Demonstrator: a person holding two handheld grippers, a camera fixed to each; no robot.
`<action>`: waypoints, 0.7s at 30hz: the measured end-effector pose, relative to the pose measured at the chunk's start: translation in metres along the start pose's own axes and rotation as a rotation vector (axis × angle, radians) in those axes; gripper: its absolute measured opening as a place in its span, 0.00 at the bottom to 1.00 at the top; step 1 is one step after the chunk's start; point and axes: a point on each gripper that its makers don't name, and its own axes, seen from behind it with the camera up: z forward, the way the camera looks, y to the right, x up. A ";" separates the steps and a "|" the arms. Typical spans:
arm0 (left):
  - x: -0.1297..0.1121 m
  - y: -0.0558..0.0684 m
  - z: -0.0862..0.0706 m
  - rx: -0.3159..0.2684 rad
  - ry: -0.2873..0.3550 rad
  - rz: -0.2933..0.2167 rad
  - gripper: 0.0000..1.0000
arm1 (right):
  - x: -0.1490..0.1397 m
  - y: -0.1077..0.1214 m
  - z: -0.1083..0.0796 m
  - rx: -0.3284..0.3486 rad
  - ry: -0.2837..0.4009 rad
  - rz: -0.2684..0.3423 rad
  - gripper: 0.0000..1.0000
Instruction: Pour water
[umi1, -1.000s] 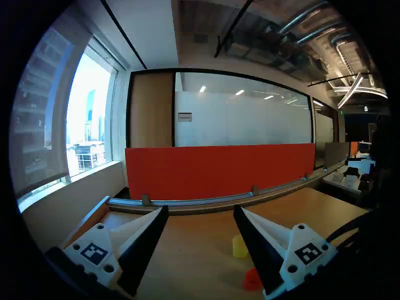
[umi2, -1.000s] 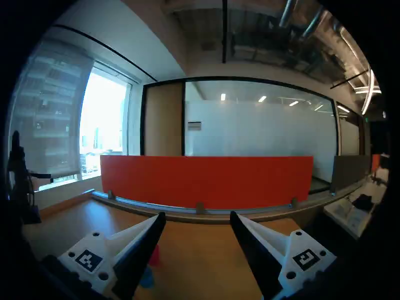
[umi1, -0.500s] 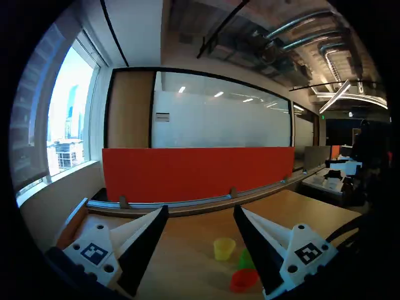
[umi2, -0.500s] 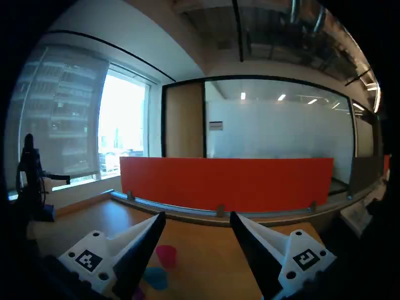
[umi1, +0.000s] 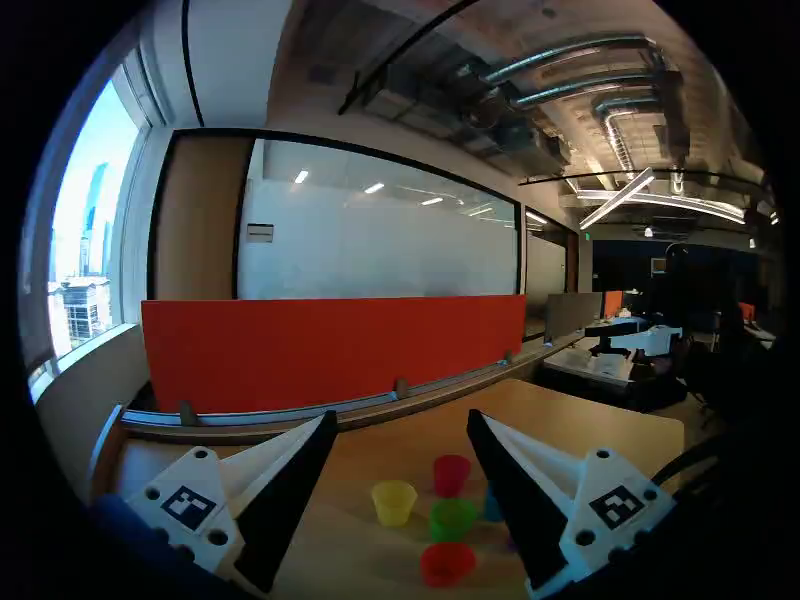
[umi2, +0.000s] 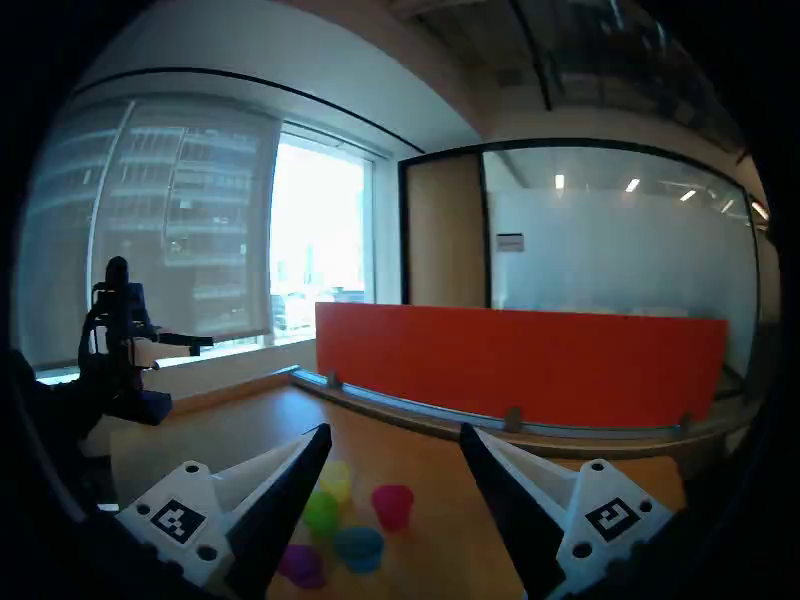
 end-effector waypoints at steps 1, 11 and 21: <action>-0.001 0.001 0.001 -0.008 -0.002 -0.001 0.97 | 0.000 -0.002 0.001 0.010 -0.002 -0.003 1.00; -0.006 0.002 0.010 -0.054 -0.039 0.007 0.96 | -0.006 -0.011 0.008 0.062 -0.054 -0.088 1.00; -0.027 0.004 0.024 -0.117 -0.122 0.047 0.97 | -0.029 -0.027 0.014 0.150 -0.160 -0.139 1.00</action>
